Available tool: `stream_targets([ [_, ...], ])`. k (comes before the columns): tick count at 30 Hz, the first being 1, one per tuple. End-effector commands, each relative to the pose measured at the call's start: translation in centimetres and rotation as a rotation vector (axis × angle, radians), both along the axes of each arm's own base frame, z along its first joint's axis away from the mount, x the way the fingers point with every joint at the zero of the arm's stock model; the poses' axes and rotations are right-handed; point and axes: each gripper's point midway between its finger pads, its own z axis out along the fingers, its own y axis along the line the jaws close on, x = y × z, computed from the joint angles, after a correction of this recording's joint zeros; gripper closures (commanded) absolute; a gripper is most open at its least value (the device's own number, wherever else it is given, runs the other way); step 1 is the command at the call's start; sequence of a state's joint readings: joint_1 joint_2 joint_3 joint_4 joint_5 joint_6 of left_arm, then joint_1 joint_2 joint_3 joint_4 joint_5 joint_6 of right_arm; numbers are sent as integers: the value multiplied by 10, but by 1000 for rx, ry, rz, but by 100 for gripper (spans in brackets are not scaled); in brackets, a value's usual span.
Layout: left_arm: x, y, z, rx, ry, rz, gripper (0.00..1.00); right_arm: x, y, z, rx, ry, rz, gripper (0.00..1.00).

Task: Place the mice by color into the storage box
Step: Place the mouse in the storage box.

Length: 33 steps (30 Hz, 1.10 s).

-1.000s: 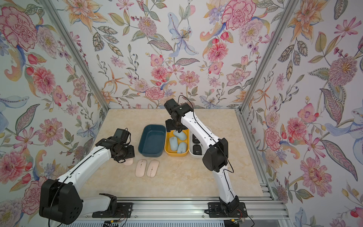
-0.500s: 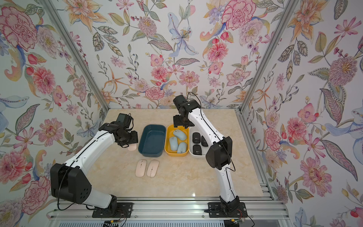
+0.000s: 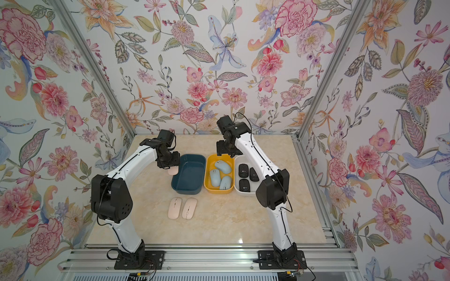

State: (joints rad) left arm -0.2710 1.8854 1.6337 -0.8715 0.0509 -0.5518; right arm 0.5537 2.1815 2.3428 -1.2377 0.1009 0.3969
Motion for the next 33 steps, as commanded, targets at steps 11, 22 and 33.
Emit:
stream_targets([
  [11,35,-54,-36,-21,39,-111,40,1,-21,20,-22,-36,-39,19],
  [22,46,-67,-66,-2,75,-144,39,2,-24,16,-26,-26,-44,19],
  [33,46,-72,-94,25,118,-165,38,1,-23,12,-23,-21,-42,19],
])
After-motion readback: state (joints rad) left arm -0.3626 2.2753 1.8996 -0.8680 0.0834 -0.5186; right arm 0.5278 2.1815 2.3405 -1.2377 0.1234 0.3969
